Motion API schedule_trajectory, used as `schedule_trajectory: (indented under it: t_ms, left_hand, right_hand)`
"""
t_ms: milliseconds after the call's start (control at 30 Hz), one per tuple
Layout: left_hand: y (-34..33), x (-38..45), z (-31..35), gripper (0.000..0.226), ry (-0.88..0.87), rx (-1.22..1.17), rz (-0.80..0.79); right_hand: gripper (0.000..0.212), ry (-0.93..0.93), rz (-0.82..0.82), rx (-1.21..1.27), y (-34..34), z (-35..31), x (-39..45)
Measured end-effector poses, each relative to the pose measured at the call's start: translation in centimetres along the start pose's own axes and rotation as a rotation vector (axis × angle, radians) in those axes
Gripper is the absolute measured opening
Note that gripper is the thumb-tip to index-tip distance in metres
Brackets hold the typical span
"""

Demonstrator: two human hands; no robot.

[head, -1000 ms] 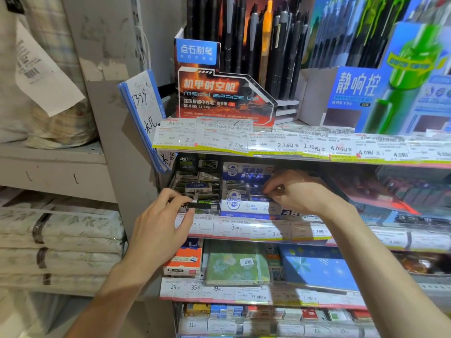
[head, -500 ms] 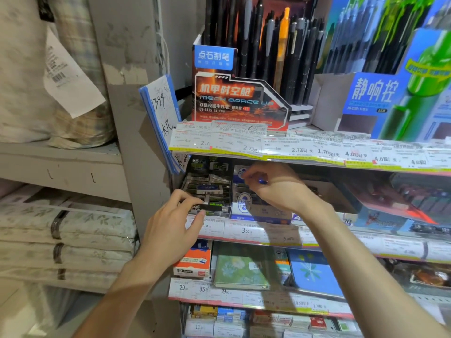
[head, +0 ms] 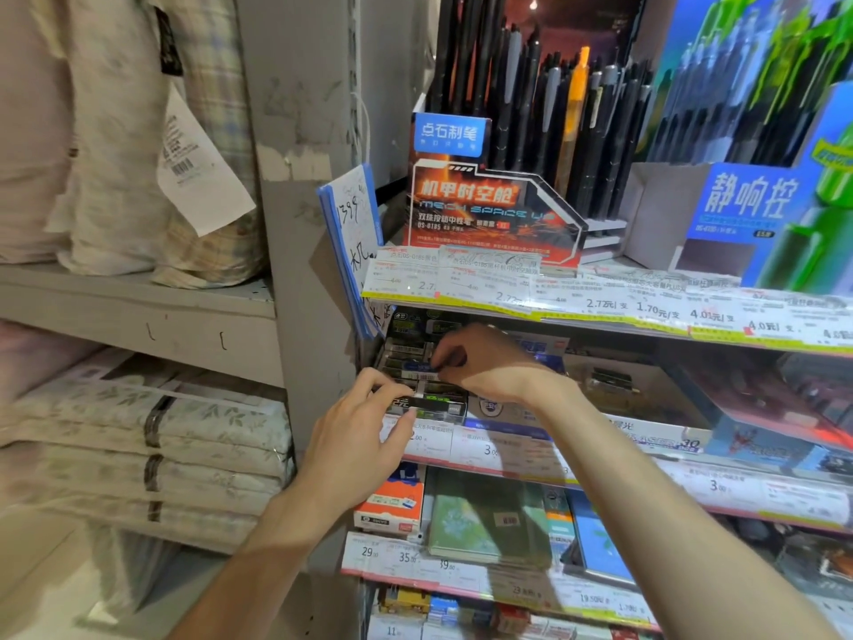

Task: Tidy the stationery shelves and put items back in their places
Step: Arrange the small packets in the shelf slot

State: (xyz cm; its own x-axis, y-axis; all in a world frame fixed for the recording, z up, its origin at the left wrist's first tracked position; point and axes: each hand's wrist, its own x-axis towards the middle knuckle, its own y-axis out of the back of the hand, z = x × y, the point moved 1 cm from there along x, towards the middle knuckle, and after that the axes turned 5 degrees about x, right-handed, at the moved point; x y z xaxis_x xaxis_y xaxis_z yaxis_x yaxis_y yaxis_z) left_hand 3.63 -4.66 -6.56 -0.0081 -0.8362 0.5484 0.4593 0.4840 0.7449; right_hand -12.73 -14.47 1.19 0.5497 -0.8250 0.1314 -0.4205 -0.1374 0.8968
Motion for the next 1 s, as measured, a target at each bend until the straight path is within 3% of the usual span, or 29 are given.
schedule_trajectory:
  t_ms: [467,767,1000]
  left_hand:
    - [-0.6,0.1,0.1,0.025,-0.01,0.032,0.054]
    - [-0.6,0.4,0.2,0.025,-0.006,0.075,0.05]
    - [-0.5,0.3,0.3,0.026,0.0,0.072,0.037]
  right_hand:
    - [0.019,-0.088,0.236,0.105,3.6,5.8,-5.3]
    - [0.024,-0.191,0.188,-0.115,5.3,9.1,-8.5]
    - [0.025,-0.161,0.144,-0.136,4.5,8.7,-7.6]
